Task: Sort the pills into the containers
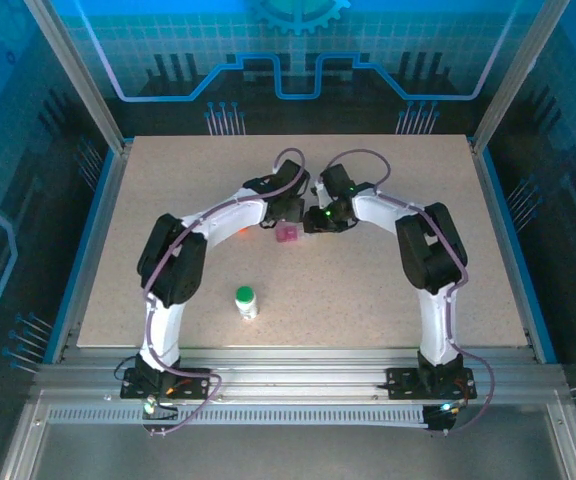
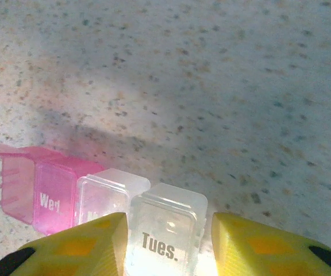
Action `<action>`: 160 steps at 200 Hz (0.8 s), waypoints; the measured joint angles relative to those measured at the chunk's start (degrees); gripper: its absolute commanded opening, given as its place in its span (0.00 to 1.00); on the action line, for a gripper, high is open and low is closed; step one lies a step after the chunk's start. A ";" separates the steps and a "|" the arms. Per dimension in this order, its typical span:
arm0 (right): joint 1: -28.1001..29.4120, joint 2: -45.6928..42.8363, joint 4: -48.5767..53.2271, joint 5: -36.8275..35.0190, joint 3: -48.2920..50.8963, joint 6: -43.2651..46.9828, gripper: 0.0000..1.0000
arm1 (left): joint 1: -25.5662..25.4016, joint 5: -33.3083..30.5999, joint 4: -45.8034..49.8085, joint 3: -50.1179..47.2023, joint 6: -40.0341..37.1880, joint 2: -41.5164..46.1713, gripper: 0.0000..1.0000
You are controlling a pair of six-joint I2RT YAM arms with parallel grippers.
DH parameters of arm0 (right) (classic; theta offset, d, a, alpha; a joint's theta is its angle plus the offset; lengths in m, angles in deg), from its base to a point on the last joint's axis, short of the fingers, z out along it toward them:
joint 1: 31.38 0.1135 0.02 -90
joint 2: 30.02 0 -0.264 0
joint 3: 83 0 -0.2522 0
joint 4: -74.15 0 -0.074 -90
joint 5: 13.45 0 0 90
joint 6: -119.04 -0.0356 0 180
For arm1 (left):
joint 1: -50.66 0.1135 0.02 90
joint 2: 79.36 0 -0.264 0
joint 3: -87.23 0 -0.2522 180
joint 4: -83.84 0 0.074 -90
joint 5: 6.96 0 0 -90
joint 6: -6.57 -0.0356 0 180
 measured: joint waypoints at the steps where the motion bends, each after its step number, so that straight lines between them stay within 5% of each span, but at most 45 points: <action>1: -0.04 -0.07 -0.07 -0.04 0.11 -0.07 0.43 | 0.00 0.09 -0.09 -0.04 0.04 0.17 0.68; 102: -6.47 -7.02 -7.67 -7.21 9.40 -8.83 0.43 | 4.31 3.26 -9.57 -19.80 4.48 27.04 0.76; 133: -6.47 -7.91 -8.28 -6.40 9.07 -9.25 0.50 | 8.90 3.48 -9.42 -25.00 5.84 30.34 0.98; 160: -6.10 -12.66 -8.04 -5.92 9.64 -7.54 0.60 | 11.76 3.54 -8.85 -26.71 7.69 31.06 0.99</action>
